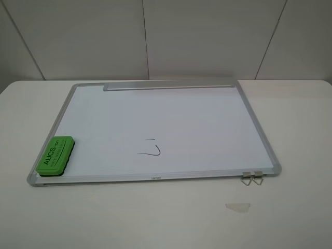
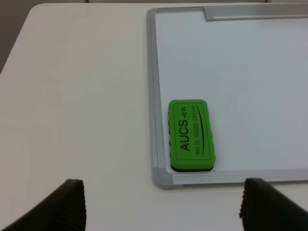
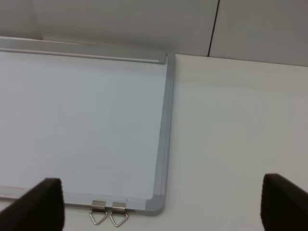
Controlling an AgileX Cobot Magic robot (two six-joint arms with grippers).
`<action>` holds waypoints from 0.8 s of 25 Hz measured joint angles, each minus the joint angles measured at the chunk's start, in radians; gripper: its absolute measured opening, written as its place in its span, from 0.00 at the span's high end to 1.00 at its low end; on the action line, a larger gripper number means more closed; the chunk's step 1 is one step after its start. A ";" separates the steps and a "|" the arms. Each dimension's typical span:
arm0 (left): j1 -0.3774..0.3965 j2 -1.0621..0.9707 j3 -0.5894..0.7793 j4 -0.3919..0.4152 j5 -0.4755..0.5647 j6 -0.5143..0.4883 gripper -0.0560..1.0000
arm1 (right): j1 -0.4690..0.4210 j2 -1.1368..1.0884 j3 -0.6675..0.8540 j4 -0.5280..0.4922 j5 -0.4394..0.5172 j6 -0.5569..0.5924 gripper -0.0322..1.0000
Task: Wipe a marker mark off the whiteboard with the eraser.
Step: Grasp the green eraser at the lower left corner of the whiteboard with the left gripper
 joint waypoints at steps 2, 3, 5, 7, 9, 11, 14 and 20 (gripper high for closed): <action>0.000 0.000 0.000 0.000 0.000 0.000 0.31 | 0.000 0.000 0.000 0.000 0.000 0.000 0.18; 0.000 0.000 0.000 0.000 0.000 0.000 0.31 | 0.000 0.000 0.000 0.000 0.000 0.000 0.18; 0.000 0.000 0.000 0.000 0.000 0.000 0.31 | 0.000 0.000 0.000 0.000 0.000 0.000 0.18; 0.000 0.000 0.000 0.000 0.000 0.000 0.31 | 0.000 0.000 0.000 0.000 0.000 0.000 0.18; 0.000 0.000 0.000 0.000 0.000 0.000 0.31 | 0.000 0.000 0.000 0.000 0.000 0.000 0.18; 0.000 0.000 0.000 0.000 0.000 0.000 0.31 | 0.000 0.000 0.000 0.000 0.000 0.000 0.18; 0.000 0.000 0.000 0.000 0.000 0.000 0.31 | 0.000 0.000 0.000 0.000 0.000 0.000 0.18; 0.000 0.000 0.000 0.000 0.000 -0.027 0.31 | 0.000 0.000 0.000 0.000 0.000 0.000 0.18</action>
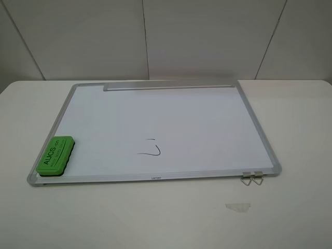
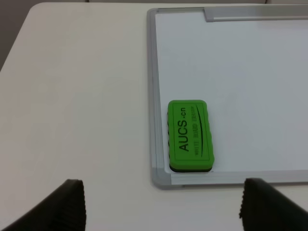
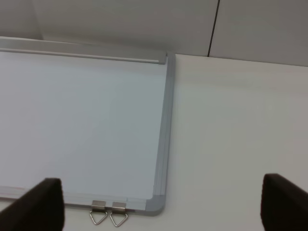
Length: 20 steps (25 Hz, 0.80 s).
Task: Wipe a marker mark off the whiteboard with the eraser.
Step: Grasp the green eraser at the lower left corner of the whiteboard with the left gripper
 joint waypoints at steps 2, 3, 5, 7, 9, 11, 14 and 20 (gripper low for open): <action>0.000 0.000 0.000 0.000 0.000 -0.023 0.31 | 0.000 0.000 0.000 0.000 0.000 0.000 0.18; 0.000 0.005 0.000 0.000 0.000 -0.036 0.31 | 0.000 0.000 0.000 0.000 0.000 0.000 0.18; 0.000 0.037 0.000 0.000 0.000 -0.062 0.31 | 0.000 0.000 0.000 0.000 0.000 0.000 0.18; 0.000 0.095 -0.005 0.000 0.007 -0.098 0.31 | 0.000 0.000 0.000 0.000 0.000 0.000 0.18; 0.000 0.179 -0.027 0.000 0.026 -0.116 0.31 | 0.000 0.000 0.000 0.000 0.000 0.000 0.18; 0.000 0.266 -0.066 0.000 0.044 -0.117 0.31 | 0.000 0.000 0.000 0.000 0.000 0.000 0.18; 0.000 0.406 -0.146 0.000 0.072 -0.100 0.31 | 0.000 0.000 0.000 0.000 0.000 0.000 0.18; 0.000 0.680 -0.298 0.000 0.122 -0.063 0.31 | 0.000 0.000 0.000 0.000 0.000 0.000 0.18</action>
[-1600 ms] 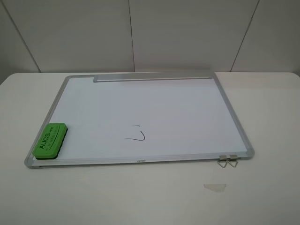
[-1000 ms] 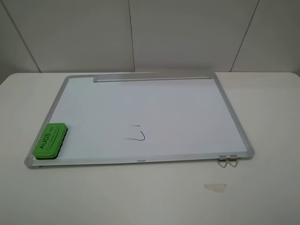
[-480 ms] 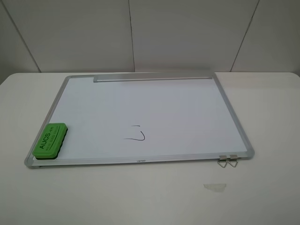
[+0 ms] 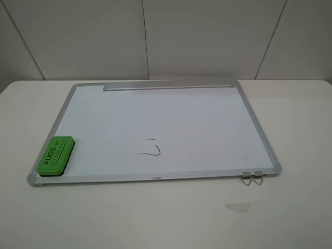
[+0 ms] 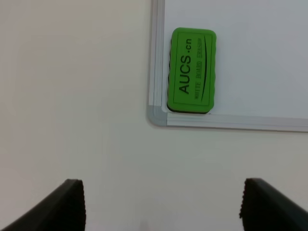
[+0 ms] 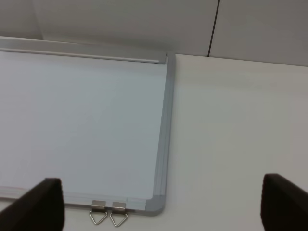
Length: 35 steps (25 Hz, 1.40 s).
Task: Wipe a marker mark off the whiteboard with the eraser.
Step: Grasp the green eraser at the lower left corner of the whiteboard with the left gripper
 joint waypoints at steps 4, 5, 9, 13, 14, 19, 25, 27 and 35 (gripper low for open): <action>0.000 0.165 -0.052 0.000 0.006 0.007 0.31 | 0.000 0.000 0.000 0.000 0.000 0.000 0.18; 0.000 0.198 -0.057 0.000 0.004 0.009 0.31 | 0.000 0.000 0.000 0.000 0.000 0.000 0.18; 0.000 0.332 -0.060 0.000 -0.041 0.009 0.31 | 0.000 0.000 0.000 0.000 0.000 0.000 0.18; 0.000 0.438 -0.060 0.000 -0.129 0.010 0.31 | 0.000 0.000 0.000 0.000 0.000 0.000 0.18; 0.000 0.464 -0.060 -0.007 -0.148 0.010 0.31 | 0.000 0.000 0.000 0.000 0.000 0.000 0.18; 0.000 0.590 -0.060 -0.049 -0.238 0.010 0.31 | 0.000 0.000 0.000 0.000 0.000 0.000 0.18; 0.000 0.746 -0.060 -0.110 -0.357 0.010 0.31 | 0.000 0.000 0.000 0.000 0.000 0.000 0.18; 0.000 0.795 -0.060 -0.118 -0.393 0.010 0.31 | 0.000 0.000 0.000 0.000 0.000 0.000 0.18; 0.000 0.978 -0.061 -0.185 -0.491 0.068 0.31 | 0.000 0.000 0.000 0.000 0.000 0.000 0.18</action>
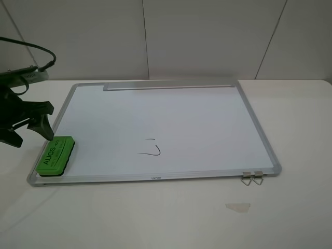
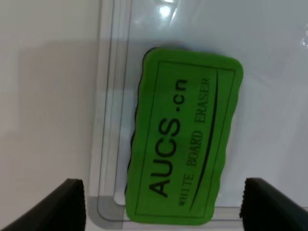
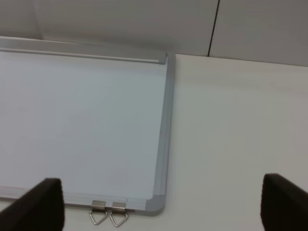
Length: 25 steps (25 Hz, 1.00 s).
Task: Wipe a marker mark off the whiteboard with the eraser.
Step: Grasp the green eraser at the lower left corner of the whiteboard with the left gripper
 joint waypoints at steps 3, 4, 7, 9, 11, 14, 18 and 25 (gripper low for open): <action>-0.015 0.047 0.000 -0.037 -0.025 0.066 0.31 | 0.000 0.000 0.000 0.000 0.000 0.000 0.18; -0.031 0.059 0.000 -0.043 -0.035 0.079 0.31 | 0.000 0.000 0.000 0.000 0.000 0.000 0.18; -0.079 0.079 0.000 -0.046 -0.066 0.096 0.31 | 0.000 0.000 0.000 0.000 0.000 0.000 0.18; -0.095 0.082 0.000 -0.047 -0.086 0.093 0.31 | 0.000 0.000 0.000 0.000 0.000 0.000 0.18; -0.095 0.082 0.000 -0.036 -0.109 0.069 0.31 | 0.000 0.000 0.000 0.000 0.000 0.000 0.18; -0.095 0.082 -0.001 0.016 -0.129 0.005 0.31 | 0.000 0.000 0.000 0.000 0.000 0.000 0.18; -0.095 0.082 -0.001 0.065 -0.137 -0.045 0.31 | 0.000 0.000 0.000 0.000 0.000 0.000 0.18; -0.095 0.085 -0.001 0.066 -0.147 -0.055 0.31 | 0.000 0.000 0.000 0.000 0.000 0.000 0.18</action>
